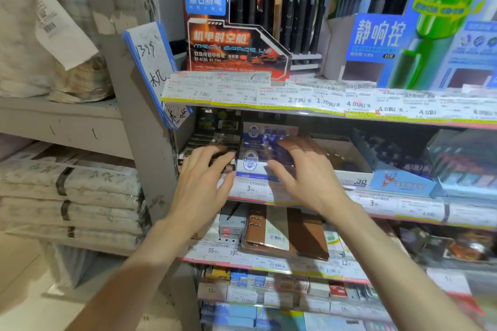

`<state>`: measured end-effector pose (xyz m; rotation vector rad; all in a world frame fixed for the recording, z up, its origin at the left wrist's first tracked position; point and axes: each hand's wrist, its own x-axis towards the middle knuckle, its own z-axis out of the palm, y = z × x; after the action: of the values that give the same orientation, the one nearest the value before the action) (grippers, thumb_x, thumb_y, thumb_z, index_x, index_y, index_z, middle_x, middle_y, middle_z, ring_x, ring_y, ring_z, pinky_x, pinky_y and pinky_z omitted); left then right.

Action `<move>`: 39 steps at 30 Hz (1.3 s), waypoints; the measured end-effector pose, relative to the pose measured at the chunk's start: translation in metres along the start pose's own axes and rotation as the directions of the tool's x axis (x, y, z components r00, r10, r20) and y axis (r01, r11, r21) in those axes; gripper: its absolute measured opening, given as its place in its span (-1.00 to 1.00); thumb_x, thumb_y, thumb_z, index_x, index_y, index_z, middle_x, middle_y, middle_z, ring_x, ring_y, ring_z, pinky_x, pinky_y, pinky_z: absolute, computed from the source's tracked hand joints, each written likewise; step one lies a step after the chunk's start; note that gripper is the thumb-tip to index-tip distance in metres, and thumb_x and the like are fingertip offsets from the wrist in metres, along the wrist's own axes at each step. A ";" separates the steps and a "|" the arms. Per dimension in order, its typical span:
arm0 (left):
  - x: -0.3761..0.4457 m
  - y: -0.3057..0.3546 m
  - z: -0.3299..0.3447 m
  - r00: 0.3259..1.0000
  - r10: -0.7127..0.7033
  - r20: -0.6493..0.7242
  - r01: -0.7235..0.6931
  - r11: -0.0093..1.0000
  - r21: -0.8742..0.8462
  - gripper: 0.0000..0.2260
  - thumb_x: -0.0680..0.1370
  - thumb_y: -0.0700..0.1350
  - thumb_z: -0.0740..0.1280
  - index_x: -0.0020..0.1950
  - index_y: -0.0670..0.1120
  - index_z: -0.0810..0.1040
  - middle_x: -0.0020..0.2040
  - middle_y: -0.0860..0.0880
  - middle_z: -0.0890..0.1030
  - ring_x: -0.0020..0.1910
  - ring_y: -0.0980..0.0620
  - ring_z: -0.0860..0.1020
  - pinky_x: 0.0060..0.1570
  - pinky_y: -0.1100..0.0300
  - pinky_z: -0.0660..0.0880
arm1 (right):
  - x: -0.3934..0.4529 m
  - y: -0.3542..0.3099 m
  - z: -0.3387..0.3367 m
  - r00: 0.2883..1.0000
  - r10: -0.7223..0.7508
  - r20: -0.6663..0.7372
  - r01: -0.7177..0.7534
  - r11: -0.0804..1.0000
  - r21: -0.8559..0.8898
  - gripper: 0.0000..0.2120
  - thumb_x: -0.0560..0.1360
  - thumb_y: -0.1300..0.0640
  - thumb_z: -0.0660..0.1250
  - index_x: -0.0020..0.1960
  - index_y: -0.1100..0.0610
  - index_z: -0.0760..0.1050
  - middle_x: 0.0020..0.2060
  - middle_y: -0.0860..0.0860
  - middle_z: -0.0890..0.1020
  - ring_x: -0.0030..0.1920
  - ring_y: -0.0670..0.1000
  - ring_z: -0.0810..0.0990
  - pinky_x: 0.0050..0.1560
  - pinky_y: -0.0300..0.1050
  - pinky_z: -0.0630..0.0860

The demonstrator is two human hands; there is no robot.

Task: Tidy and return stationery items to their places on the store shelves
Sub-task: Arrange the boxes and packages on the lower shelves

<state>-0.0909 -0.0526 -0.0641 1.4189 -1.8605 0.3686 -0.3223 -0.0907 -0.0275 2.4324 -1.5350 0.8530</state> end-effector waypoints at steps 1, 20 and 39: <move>-0.006 0.005 -0.001 1.000 -0.014 -0.013 0.014 0.999 -0.040 -0.66 0.58 -0.05 0.33 0.34 -0.10 0.53 0.27 -0.05 0.50 0.28 -0.06 0.41 0.29 -0.02 0.37 | -0.014 0.002 0.001 1.000 0.008 -0.019 -0.008 1.000 -0.003 -0.47 0.56 -0.24 0.19 0.38 0.06 0.44 0.27 0.07 0.56 0.25 0.17 0.49 0.21 0.07 0.46; -0.137 0.144 0.092 0.926 -0.198 0.321 0.299 0.905 -0.303 -0.59 0.56 0.10 0.22 0.39 0.03 0.46 0.31 0.04 0.46 0.30 0.03 0.42 0.30 0.07 0.40 | -0.271 0.112 0.033 0.829 0.533 0.169 -0.559 0.800 0.218 -0.35 0.54 -0.29 0.21 0.51 0.02 0.26 0.41 -0.06 0.40 0.43 -0.01 0.37 0.37 0.00 0.41; -0.089 0.168 0.120 0.914 -0.090 0.396 0.074 0.996 0.053 -0.70 0.55 0.11 0.30 0.17 -0.03 0.61 0.12 0.09 0.55 0.14 0.06 0.45 0.14 0.12 0.39 | -0.165 0.198 0.039 0.918 0.232 0.321 -0.216 0.973 -0.086 -0.62 0.58 -0.03 0.24 0.33 0.10 0.50 0.12 0.11 0.62 0.18 0.19 0.52 0.15 0.03 0.45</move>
<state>-0.2820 -0.0083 -0.1728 1.6889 -2.1124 0.0714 -0.5314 -0.0699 -0.1821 2.4929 -1.9550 0.4432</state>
